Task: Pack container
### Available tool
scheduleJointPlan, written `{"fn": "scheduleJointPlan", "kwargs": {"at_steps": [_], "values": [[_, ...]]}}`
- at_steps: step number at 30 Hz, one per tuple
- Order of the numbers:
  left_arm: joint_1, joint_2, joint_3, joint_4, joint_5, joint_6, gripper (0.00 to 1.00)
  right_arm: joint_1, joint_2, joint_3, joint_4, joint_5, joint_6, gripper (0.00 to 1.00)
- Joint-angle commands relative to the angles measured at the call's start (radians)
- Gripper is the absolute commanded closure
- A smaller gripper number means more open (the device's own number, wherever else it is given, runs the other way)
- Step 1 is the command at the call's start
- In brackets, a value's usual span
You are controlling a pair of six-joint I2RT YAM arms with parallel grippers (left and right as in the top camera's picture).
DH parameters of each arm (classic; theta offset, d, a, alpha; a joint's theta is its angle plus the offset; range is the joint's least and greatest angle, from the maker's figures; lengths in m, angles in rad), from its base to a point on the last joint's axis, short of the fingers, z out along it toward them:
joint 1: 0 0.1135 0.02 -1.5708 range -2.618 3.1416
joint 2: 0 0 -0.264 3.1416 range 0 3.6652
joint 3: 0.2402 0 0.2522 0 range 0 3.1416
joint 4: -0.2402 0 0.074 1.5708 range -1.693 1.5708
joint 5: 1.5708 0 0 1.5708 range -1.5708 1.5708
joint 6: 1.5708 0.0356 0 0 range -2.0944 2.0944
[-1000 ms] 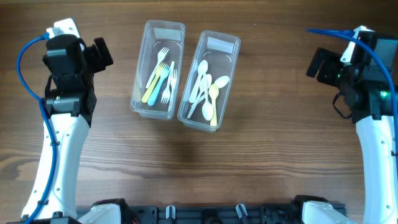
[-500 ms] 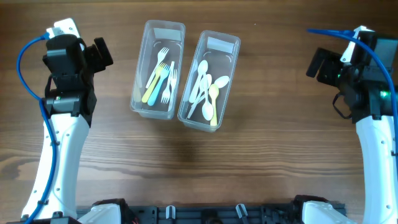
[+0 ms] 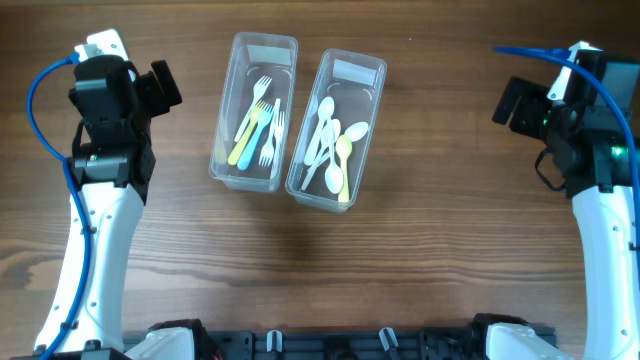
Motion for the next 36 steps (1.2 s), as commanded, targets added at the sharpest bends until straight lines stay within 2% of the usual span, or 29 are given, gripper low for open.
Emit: {"fn": "scheduleJointPlan", "kwargs": {"at_steps": [1, 13, 18, 22, 28, 33, 36], "values": [[0.003, 0.000, 0.002, 0.002, -0.009, -0.014, 0.00, 0.002, -0.002, 0.005, 0.002, 0.018, -0.018, 0.00], [0.003, 0.000, 0.002, 0.002, -0.009, -0.014, 0.00, 0.004, -0.021, 0.005, 0.002, 0.018, -0.017, 0.00], [0.003, 0.000, 0.002, 0.002, -0.009, -0.014, 0.00, 0.057, -0.252, 0.004, 0.002, 0.018, -0.017, 0.00], [0.003, 0.000, 0.002, 0.002, -0.009, -0.014, 0.00, 0.129, -0.549, 0.004, 0.001, 0.018, -0.017, 0.00], [0.003, 0.000, 0.002, 0.002, -0.009, -0.014, 0.00, 0.130, -0.864, 0.004, 0.000, 0.018, -0.017, 0.00], [0.003, 0.000, 0.002, 0.002, -0.009, -0.014, 0.00, 0.130, -1.057, -0.011, -0.060, 0.066, -0.045, 0.00], [0.003, 0.000, 0.002, 0.002, -0.009, -0.014, 0.00, 0.130, -1.117, -0.114, -0.076, 0.042, -0.043, 0.00]]}}
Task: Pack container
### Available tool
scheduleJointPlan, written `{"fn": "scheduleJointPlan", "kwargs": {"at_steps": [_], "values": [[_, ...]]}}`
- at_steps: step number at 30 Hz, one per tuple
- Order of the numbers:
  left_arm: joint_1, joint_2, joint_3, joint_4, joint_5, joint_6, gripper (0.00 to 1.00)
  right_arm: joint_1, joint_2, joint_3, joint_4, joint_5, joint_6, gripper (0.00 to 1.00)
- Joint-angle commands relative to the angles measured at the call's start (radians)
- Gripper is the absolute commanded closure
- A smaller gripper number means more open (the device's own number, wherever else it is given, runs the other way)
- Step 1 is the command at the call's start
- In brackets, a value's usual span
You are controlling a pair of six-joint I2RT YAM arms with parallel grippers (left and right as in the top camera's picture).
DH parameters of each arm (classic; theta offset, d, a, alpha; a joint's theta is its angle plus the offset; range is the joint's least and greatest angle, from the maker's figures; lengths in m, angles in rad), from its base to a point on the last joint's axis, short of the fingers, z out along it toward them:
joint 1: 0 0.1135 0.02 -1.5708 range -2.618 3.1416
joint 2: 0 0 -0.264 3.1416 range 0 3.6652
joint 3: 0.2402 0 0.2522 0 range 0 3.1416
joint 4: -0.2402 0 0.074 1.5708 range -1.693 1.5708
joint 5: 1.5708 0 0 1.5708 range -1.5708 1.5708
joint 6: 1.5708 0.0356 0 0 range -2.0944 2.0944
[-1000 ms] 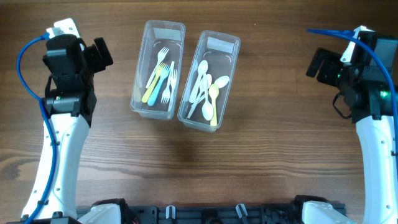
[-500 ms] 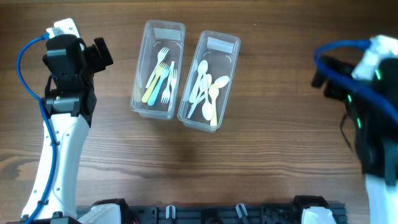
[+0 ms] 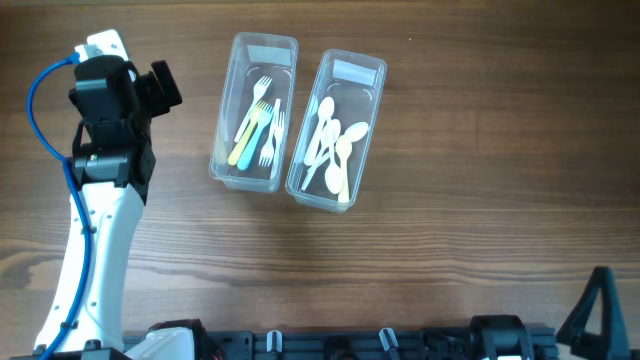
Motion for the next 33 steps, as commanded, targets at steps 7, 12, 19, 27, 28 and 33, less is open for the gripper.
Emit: {"fn": "scheduleJointPlan", "kwargs": {"at_steps": [7, 12, 19, 27, 28, 33], "values": [[0.003, 0.000, 0.002, 0.003, -0.009, -0.014, 0.00, 0.005, -0.154, -0.608, 0.414, -0.222, -0.018, 0.00], [0.003, 0.000, 0.002, 0.003, -0.009, -0.014, 0.00, 0.005, -0.212, -0.897, 0.677, -0.310, -0.019, 0.00], [0.003, 0.000, 0.002, 0.003, -0.009, -0.014, 0.00, 0.005, -0.212, -1.181, 0.896, -0.260, -0.021, 0.00], [0.003, 0.000, 0.002, 0.003, -0.009, -0.014, 0.00, 0.005, -0.213, -1.283, 0.933, -0.244, -0.159, 0.00], [0.003, 0.000, 0.002, 0.003, -0.009, -0.014, 0.00, 0.005, -0.213, -1.283, 0.916, -0.242, -0.183, 0.00], [0.003, 0.000, 0.002, 0.003, -0.009, -0.014, 0.00, 0.005, -0.213, -1.283, 0.917, -0.241, -0.178, 0.00]]}}
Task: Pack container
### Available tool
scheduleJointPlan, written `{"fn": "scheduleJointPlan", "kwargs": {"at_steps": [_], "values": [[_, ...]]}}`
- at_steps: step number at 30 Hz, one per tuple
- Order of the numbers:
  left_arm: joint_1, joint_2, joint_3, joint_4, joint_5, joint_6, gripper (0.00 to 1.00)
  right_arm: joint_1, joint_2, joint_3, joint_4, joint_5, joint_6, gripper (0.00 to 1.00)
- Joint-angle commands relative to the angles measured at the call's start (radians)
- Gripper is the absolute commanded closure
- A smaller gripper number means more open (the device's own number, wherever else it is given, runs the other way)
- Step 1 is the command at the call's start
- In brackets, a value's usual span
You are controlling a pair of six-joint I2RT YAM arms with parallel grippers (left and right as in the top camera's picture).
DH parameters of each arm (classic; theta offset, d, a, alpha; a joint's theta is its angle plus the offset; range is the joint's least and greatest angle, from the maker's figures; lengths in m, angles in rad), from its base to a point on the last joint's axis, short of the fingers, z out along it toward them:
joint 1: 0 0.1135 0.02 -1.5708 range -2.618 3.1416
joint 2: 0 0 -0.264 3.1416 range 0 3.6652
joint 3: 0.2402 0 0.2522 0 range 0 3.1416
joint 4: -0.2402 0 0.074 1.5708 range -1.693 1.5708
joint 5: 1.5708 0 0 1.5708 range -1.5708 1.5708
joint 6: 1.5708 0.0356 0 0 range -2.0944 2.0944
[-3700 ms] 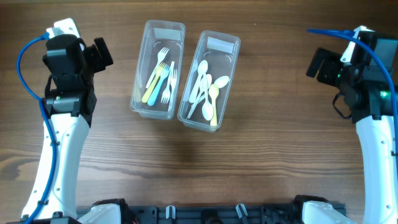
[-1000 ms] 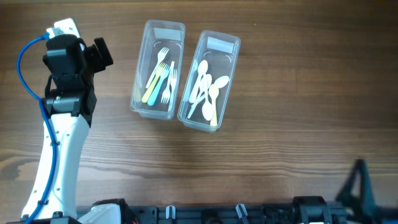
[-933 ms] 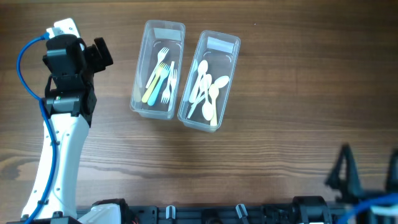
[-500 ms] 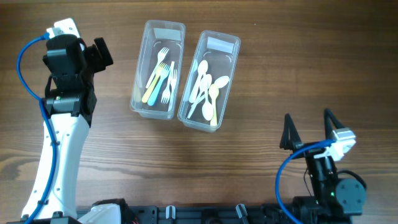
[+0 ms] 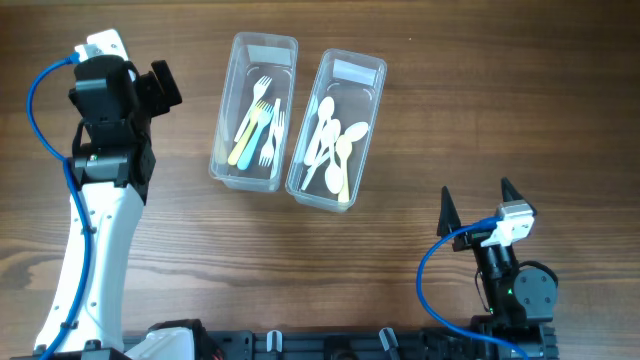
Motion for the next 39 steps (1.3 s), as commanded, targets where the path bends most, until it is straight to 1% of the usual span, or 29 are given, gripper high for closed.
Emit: {"fn": "scheduleJointPlan", "kwargs": {"at_steps": [1, 18, 21, 24, 27, 28, 29, 34, 39], "values": [[0.003, 0.000, 0.002, 0.002, -0.009, -0.014, 0.00, 0.005, -0.013, -0.001, 0.003, 0.021, -0.022, 0.00], [0.003, 0.000, 0.002, 0.002, -0.009, -0.014, 0.00, 0.005, -0.013, -0.001, 0.003, 0.021, -0.022, 0.00], [-0.001, -0.043, 0.001, -0.056, -0.009, -0.014, 0.00, 0.005, -0.013, -0.001, 0.003, 0.021, -0.023, 0.00], [-0.001, -0.194, 0.001, -0.216, -0.009, -0.014, 0.00, 0.005, -0.013, -0.001, 0.003, 0.021, -0.022, 0.00], [-0.001, -0.431, 0.001, -0.359, -0.009, -0.014, 0.00, 0.005, -0.013, -0.001, 0.003, 0.021, -0.022, 0.00], [-0.001, -0.488, 0.001, -0.376, -0.009, -0.014, 0.00, 0.005, -0.013, -0.001, 0.003, 0.021, -0.023, 0.00], [-0.001, -0.598, 0.001, -0.396, -0.009, -0.014, 0.00, 0.005, -0.013, -0.001, 0.003, 0.021, -0.023, 0.00], [-0.019, -1.002, 0.001, -0.397, -0.009, -0.014, 0.00, 0.005, -0.013, -0.001, 0.003, 0.021, -0.022, 0.00], [-0.062, -1.169, 0.000, -0.421, -0.008, -0.015, 0.00, 0.005, -0.013, -0.001, 0.003, 0.021, -0.023, 0.00]]}}
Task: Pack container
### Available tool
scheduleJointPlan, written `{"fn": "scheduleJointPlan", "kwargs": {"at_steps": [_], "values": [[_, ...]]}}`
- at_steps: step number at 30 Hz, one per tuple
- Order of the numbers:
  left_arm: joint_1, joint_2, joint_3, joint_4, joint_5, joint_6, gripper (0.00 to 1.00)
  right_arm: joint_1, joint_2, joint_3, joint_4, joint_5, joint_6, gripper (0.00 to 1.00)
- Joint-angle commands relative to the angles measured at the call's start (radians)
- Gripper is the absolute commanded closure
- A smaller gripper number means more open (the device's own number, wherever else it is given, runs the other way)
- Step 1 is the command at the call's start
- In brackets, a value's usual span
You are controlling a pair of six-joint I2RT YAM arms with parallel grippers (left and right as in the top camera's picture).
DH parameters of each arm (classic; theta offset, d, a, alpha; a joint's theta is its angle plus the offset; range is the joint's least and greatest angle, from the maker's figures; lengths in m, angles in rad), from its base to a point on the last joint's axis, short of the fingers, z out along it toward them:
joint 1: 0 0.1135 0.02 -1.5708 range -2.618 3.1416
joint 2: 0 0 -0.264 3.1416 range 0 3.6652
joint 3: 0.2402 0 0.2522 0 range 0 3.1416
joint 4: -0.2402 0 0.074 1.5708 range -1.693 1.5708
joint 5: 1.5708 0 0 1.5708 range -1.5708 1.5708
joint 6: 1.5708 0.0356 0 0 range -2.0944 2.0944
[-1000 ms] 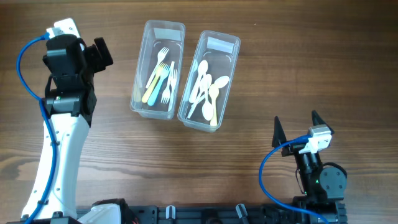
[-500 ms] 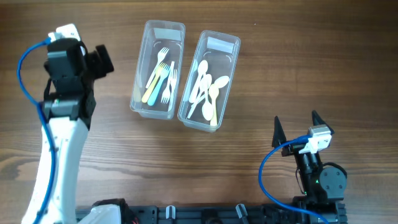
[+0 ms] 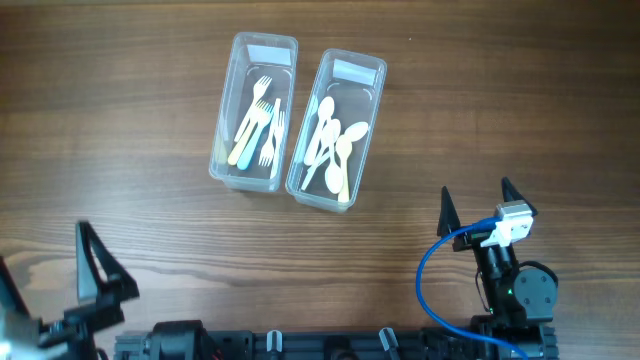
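Observation:
Two clear plastic containers stand side by side at the upper middle of the table. The left container (image 3: 228, 160) holds several plastic forks (image 3: 258, 122), and the right container (image 3: 372, 92) holds several pale spoons (image 3: 333, 140). My left gripper (image 3: 50, 278) sits at the bottom left edge, its fingers spread open and empty, partly cut off by the frame. Low at the bottom right, my right gripper (image 3: 477, 205) points up the table, open and empty. Both grippers are far from the containers.
The wooden table (image 3: 480, 90) shows nothing else on it. A blue cable (image 3: 428, 275) loops beside the right arm's base. A dark rail (image 3: 330, 345) runs along the front edge.
My left arm has left its place at the upper left of the table and now sits folded at the bottom left edge. The right arm and both containers have not moved.
Both arms first reached up the table, left at the far left and right at the far right. Then the right arm was nearly out of view at the bottom right corner, then folded low at the bottom right. The left arm is now folded at the bottom left.

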Motion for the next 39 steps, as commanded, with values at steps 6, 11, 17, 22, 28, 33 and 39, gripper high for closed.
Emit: {"fn": "scheduleJointPlan", "kwargs": {"at_steps": [6, 11, 17, 22, 28, 33, 39], "values": [[-0.034, -0.142, -0.178, -0.050, 0.060, -0.032, 0.00, 0.005, -0.010, -0.001, 0.004, 0.021, -0.012, 0.00], [-0.034, -0.236, -0.528, 0.248, 0.152, -0.033, 0.00, 0.005, -0.010, -0.001, 0.004, 0.021, -0.012, 0.00], [-0.034, -0.235, -0.824, 0.511, 0.201, -0.084, 0.00, 0.005, -0.010, -0.001, 0.004, 0.021, -0.012, 0.00], [-0.034, -0.235, -0.968, 0.528, 0.201, -0.084, 0.00, 0.005, -0.010, -0.001, 0.004, 0.021, -0.012, 0.00], [-0.034, -0.235, -1.057, 0.528, 0.201, -0.084, 0.00, 0.005, -0.010, -0.001, 0.004, 0.021, -0.012, 0.00], [-0.034, -0.235, -1.065, 0.542, 0.201, -0.083, 0.00, 0.005, -0.010, -0.001, 0.004, 0.021, -0.012, 0.00], [-0.034, -0.235, -1.066, 0.542, 0.201, 0.109, 0.00, 0.005, -0.010, -0.001, 0.004, 0.021, -0.012, 0.00]]}}
